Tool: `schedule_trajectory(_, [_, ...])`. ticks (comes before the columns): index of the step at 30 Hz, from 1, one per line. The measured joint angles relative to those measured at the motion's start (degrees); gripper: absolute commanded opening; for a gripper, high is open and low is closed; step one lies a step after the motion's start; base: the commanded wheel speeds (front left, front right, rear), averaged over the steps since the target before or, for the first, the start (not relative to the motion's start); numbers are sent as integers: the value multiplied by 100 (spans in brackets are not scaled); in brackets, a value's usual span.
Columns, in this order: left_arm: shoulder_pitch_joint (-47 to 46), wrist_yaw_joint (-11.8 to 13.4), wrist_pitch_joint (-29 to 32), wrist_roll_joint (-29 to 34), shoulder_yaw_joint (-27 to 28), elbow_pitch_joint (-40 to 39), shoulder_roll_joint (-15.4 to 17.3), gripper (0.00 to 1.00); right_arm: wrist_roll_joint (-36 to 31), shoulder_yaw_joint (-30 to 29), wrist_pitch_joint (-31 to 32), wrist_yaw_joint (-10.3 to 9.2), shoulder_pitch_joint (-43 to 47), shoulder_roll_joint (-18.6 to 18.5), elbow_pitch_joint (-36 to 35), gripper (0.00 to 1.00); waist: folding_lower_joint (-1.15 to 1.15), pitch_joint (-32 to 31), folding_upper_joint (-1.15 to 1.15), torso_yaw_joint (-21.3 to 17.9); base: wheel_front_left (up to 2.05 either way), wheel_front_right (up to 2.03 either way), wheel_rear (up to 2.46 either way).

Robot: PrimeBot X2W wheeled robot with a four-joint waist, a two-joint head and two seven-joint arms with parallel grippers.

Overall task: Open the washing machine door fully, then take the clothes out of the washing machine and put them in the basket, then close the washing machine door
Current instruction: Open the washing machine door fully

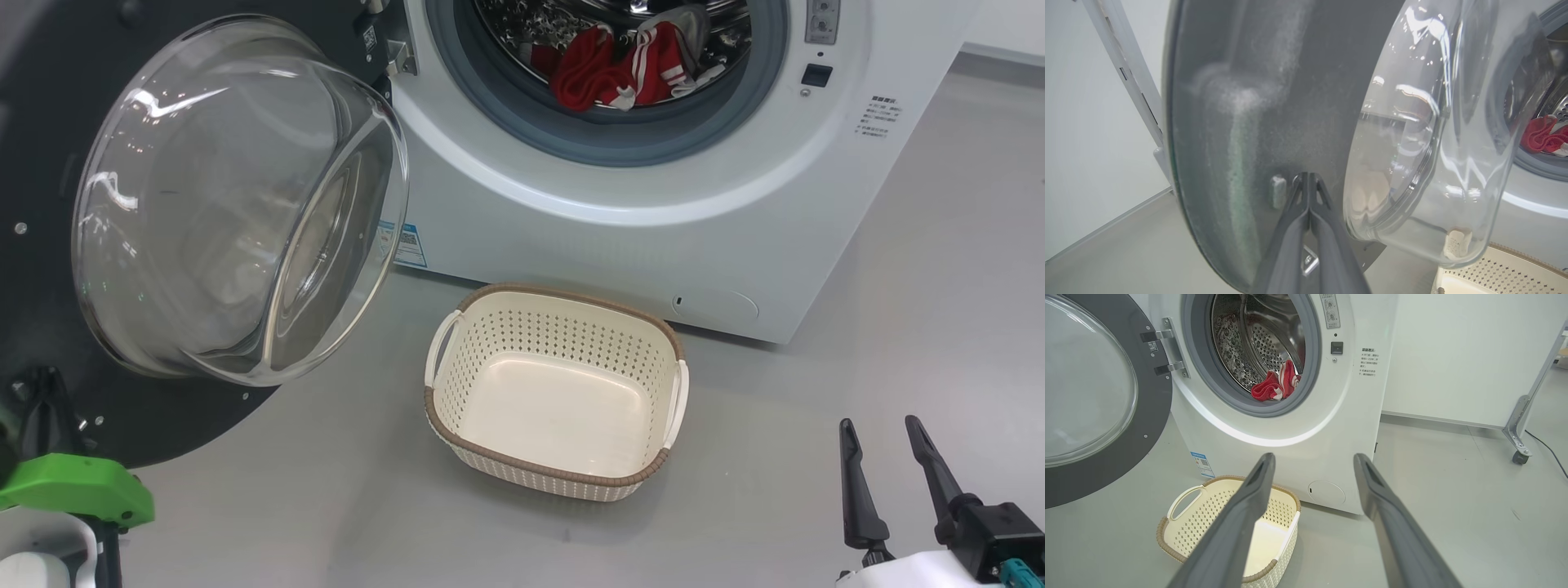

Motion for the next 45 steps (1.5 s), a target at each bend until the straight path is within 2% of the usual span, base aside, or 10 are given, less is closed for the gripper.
schedule_trajectory(8, [-103,0,-212,25,90,223,-18,0,-4,-7,0,0,-43,0,0,100,0,37,0,-42,0,0,0])
schedule_trajectory(18, [-35,1,-508,62,11,108,-259,0,-13,41,0,53,-97,9,35,100,0,25,0,-149,0,0,0])
schedule_trajectory(24, [249,-10,-631,126,-315,-198,-474,0,-41,55,0,100,-164,11,54,100,0,23,0,-266,0,0,0])
schedule_trajectory(29, [463,-213,-648,301,-772,-482,-645,0,-41,53,0,101,-164,13,112,100,0,-28,0,-366,0,0,0])
schedule_trajectory(34, [632,-409,-649,411,-1180,-697,-667,0,-42,96,0,114,-163,16,142,100,0,-101,0,-491,0,0,0])
schedule_trajectory(41, [828,-466,-648,465,-1527,-837,-687,0,-49,214,0,151,-147,21,127,100,0,-168,0,-738,0,0,0])
schedule_trajectory(42, [828,-466,-648,465,-1527,-837,-687,5,-49,214,0,151,-147,21,127,100,0,-168,0,-738,0,0,0])
schedule_trajectory(43, [856,-467,-648,475,-1564,-842,-687,17,-49,227,0,151,-144,21,113,100,0,-176,0,-775,0,0,0])
schedule_trajectory(45, [906,-485,-646,526,-1625,-859,-686,51,-49,256,0,151,-143,22,77,100,0,-192,0,-853,0,0,0])
